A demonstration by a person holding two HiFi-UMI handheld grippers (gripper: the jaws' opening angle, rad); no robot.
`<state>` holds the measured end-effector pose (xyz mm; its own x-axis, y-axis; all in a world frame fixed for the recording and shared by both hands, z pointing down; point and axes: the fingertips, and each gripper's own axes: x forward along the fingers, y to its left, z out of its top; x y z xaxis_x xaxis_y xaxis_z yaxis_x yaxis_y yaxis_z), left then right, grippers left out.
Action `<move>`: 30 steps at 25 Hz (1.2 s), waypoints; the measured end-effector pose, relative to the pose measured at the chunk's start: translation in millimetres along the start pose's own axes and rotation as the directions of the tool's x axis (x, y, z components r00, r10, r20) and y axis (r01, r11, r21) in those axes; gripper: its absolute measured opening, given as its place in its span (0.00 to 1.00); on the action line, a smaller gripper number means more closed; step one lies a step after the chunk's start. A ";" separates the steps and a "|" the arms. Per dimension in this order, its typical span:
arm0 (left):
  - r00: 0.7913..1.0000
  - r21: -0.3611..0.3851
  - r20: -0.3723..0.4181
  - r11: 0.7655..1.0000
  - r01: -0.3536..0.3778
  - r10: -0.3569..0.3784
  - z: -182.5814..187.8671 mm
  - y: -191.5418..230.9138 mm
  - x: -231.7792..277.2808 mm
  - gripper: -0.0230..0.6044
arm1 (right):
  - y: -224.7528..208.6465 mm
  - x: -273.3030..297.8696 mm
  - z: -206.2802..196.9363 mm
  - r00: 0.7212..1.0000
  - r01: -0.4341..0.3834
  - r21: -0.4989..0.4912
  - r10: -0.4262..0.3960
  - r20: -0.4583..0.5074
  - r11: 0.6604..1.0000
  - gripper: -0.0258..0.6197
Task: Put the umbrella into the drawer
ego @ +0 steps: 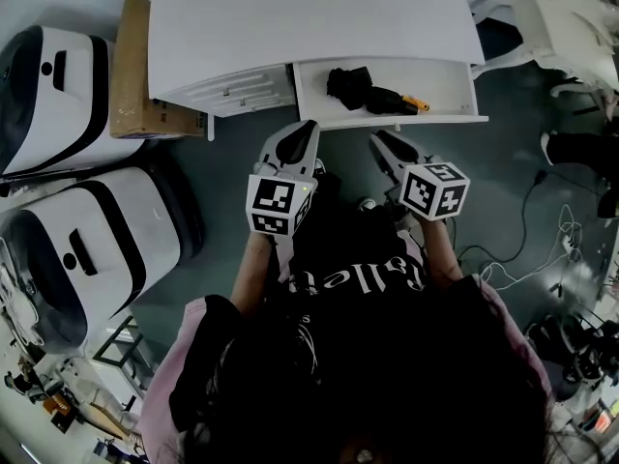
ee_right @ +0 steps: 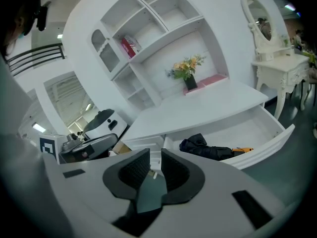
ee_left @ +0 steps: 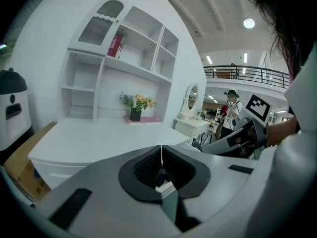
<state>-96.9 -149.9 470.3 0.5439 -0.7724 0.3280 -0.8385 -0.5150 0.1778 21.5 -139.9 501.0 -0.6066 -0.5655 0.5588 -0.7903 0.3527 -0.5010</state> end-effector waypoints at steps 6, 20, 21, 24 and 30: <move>0.998 -0.020 0.013 0.998 -0.055 0.056 -10.0 -32.8 -19.4 0.06 | -3.8 -44.9 -22.5 1.000 -0.011 -0.038 0.011 0.004 0.999 0.18; 0.998 0.020 0.019 0.998 -0.058 0.057 -43.2 -214.6 -75.7 0.06 | -26.4 -187.3 -106.4 0.998 -0.017 -0.149 0.026 0.060 0.989 0.16; 0.998 0.024 0.014 0.998 -0.058 0.057 -47.0 -225.3 -78.7 0.06 | -26.5 -195.1 -111.4 0.998 -0.021 -0.158 0.031 0.063 0.987 0.16; 0.998 0.044 0.014 0.997 -0.056 0.055 -51.9 -249.7 -87.1 0.06 | -26.7 -213.8 -121.4 0.996 -0.021 -0.203 0.037 0.075 0.979 0.15; 0.998 0.057 0.018 0.996 -0.065 0.064 -57.3 -270.5 -108.4 0.06 | -19.2 -238.1 -131.5 0.991 -0.007 -0.243 0.039 0.126 0.970 0.13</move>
<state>69.1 94.4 439.8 0.4892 -0.8106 0.3220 -0.8692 -0.4837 0.1028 169.8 86.0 464.5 -0.6209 -0.6409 0.4514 -0.7834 0.5270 -0.3294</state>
